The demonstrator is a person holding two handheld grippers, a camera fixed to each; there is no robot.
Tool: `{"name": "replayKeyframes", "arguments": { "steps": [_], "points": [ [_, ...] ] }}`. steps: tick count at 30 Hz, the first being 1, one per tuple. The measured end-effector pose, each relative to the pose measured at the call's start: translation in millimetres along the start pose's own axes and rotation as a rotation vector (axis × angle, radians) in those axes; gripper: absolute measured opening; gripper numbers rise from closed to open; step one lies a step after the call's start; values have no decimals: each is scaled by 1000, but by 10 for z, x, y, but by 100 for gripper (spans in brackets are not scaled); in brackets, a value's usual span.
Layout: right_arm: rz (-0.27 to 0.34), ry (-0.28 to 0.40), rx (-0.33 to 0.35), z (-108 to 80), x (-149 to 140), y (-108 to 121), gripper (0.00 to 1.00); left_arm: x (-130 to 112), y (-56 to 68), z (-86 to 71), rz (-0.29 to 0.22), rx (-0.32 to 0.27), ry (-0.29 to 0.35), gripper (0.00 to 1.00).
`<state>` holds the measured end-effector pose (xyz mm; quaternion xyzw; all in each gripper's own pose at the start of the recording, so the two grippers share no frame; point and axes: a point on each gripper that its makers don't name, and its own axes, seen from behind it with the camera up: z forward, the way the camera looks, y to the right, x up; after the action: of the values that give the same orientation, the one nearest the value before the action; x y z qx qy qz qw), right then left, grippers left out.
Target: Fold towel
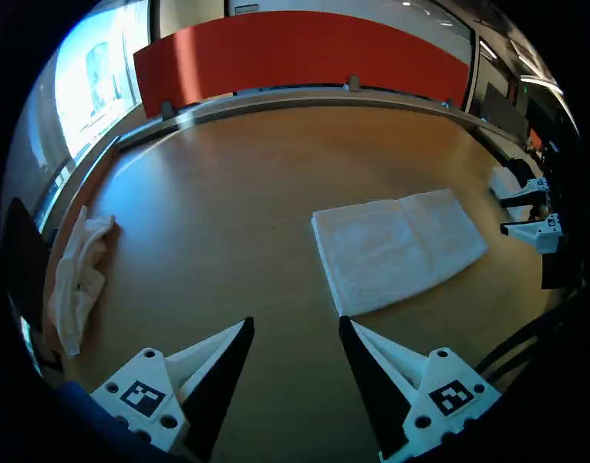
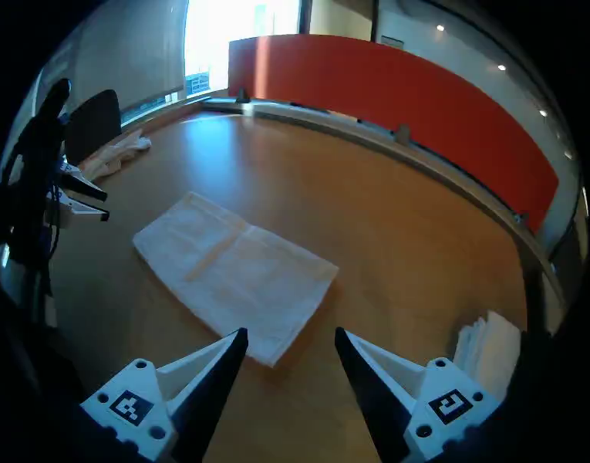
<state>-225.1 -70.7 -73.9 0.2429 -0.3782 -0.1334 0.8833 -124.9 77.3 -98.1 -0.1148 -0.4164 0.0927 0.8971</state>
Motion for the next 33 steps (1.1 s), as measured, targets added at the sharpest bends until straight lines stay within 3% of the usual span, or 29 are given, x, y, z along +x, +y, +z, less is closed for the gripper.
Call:
{"name": "replayKeyframes", "arguments": {
  "steps": [10,22,33],
  "points": [
    [-34,-15,29,92,-20,-49,87,-187,-176,-193,-52,43,-3,81],
    [-73,-78,85,253,-345,-188,87,-386,-277,-374,-101,73,-16,81],
    [-76,-115,98,319,-475,-153,74,-469,-323,-425,-117,83,-25,81]
  ]
}}
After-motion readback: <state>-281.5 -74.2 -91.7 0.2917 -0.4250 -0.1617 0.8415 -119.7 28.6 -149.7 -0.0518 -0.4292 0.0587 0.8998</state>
